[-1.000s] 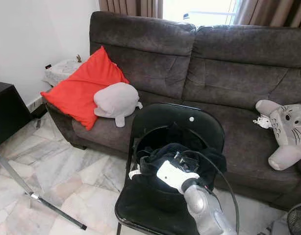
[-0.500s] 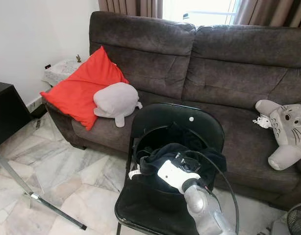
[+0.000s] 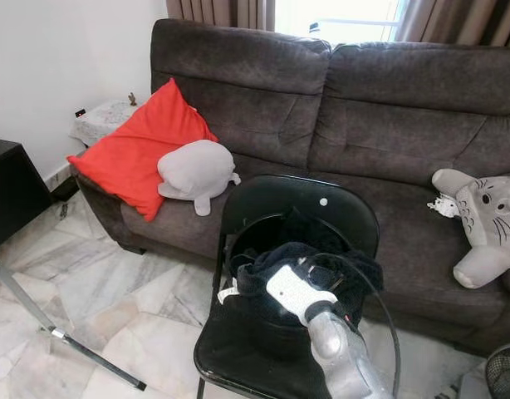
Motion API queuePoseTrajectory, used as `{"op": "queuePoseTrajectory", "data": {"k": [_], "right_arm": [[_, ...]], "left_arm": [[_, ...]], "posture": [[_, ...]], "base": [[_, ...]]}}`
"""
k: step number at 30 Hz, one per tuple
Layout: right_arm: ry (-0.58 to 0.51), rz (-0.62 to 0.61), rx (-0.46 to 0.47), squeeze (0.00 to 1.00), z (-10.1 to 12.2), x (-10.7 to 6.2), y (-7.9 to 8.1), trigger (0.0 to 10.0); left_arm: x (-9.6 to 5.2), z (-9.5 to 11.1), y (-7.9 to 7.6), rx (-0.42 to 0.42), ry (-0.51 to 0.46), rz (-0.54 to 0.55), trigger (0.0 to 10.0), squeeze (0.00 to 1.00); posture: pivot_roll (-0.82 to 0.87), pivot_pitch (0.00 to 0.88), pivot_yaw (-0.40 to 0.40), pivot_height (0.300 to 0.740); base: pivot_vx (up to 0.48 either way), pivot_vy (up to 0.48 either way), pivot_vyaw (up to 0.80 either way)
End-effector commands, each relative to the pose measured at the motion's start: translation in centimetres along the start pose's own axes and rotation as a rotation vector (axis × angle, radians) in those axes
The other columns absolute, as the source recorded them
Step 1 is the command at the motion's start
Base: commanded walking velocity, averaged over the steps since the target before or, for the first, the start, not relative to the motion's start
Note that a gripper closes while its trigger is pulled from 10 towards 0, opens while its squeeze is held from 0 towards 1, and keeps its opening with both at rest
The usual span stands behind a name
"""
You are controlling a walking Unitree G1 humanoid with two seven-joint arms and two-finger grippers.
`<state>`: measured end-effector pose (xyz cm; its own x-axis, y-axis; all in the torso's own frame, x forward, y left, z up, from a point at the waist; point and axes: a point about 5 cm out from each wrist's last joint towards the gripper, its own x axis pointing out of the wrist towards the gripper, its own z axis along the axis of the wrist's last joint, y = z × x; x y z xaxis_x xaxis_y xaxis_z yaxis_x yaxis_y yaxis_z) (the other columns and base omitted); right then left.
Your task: Hang hanger
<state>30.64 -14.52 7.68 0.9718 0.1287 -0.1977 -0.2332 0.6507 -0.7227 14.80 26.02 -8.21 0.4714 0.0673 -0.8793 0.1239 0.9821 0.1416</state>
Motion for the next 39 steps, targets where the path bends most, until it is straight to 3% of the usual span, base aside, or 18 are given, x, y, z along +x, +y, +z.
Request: {"op": "queuePoseTrajectory", "data": {"k": [1, 5, 6, 13, 17, 20, 23, 24, 25, 26, 27, 29, 33, 39], "right_arm": [[-0.037, -0.078, 0.041, 0.0, 1.1, 0.2, -1.5, 0.0], [-0.156, -0.261, 0.215, 0.0, 4.2, 0.2, -4.3, 0.0], [-0.156, -0.261, 0.215, 0.0, 4.2, 0.2, -4.3, 0.0], [-0.245, -0.305, 0.555, 0.0, 7.7, -0.2, -5.6, 0.0], [-0.331, -0.368, 0.679, 0.0, 9.8, -0.5, -8.0, 0.0], [-0.412, -0.382, 0.673, 0.0, 11.2, -0.7, -9.5, 0.0], [-0.454, -0.347, 0.653, 0.0, 11.9, -0.8, -9.5, 0.0], [-0.354, -0.306, 0.685, 0.0, 10.6, -0.2, -8.3, 2.5], [-0.354, -0.306, 0.685, 0.0, 10.6, -0.2, -8.3, 2.5], [-0.231, -0.269, 0.728, 0.0, 8.8, 0.3, -6.8, 5.3], [-0.183, -0.256, 0.758, 0.0, 8.0, 0.4, -6.2, 10.0], [-0.064, -0.245, 0.819, 0.0, 6.0, 0.5, -4.8, 10.0], [0.031, -0.264, 0.872, 0.0, 4.2, 0.1, -3.8, 10.0], [-0.011, -0.265, 0.808, 0.0, 4.3, 0.3, -4.4, 10.0]], "left_arm": [[-0.2, -0.5, 0.4, 0.005, 0.018, 0.014, 10.0, 0.0], [-0.2, -0.5, 0.5, 0.007, 0.018, 0.014, 10.0, 0.0], [-0.2, -0.5, 0.5, 0.007, 0.018, 0.014, 10.0, 0.0], [-0.2, -0.5, 0.4, 0.007, 0.02, 0.013, 10.0, 0.0], [-0.2, -0.6, 0.4, 0.007, 0.019, 0.013, 10.0, 0.0], [-0.2, -0.6, 0.4, 0.006, 0.019, 0.013, 10.0, 0.0], [-0.2, -0.6, 0.4, 0.007, 0.02, 0.013, 10.0, 0.0], [-0.2, -0.6, 0.3, 0.006, 0.02, 0.012, 10.0, 0.0], [-0.2, -0.6, 0.3, 0.006, 0.02, 0.012, 10.0, 0.0], [-0.2, -0.7, 0.3, 0.004, 0.021, 0.011, 10.0, 0.0], [-0.2, -0.7, 0.3, 0.003, 0.022, 0.012, 10.0, 0.0], [-0.2, -0.8, 0.4, 0.003, 0.024, 0.012, 10.0, 0.0], [-0.3, -1.0, 0.7, 0.012, 0.036, 0.017, 10.0, 0.0], [-0.4, -1.3, 0.8, 0.009, 0.041, 0.023, 10.0, 0.0]], "posture": [[-0.04, 0.0, 0.033, 0.74], [-0.04, 0.0, 0.035, 0.74], [-0.04, 0.0, 0.035, 0.74], [-0.04, 0.0, 0.036, 0.74], [-0.04, 0.0, 0.036, 0.74], [-0.04, 0.0, 0.033, 0.74], [-0.04, 0.0, 0.03, 0.74], [-0.04, 0.0, 0.026, 0.74], [-0.04, 0.0, 0.026, 0.74], [-0.03, 0.0, 0.024, 0.74], [-0.03, 0.0, 0.025, 0.74], [-0.03, 0.0, 0.029, 0.74], [-0.03, 0.0, 0.037, 0.74], [-0.02, 0.0, 0.029, 0.74]], "base": [[0.0, 0.0, 0.0], [0.0, 0.0, 0.0], [0.0, 0.0, 0.0], [0.0, 0.0, 0.0], [0.0, 0.0, 0.0], [0.0, 0.0, 0.0], [0.0, 0.0, 0.0], [0.0, 0.0, 0.0], [0.0, 0.0, 0.0], [0.0, 0.0, 0.0], [0.0, 0.0, 0.0], [0.0, 0.0, 0.0], [0.0, 0.0, 0.0], [0.0, 0.0, 0.13]]}}
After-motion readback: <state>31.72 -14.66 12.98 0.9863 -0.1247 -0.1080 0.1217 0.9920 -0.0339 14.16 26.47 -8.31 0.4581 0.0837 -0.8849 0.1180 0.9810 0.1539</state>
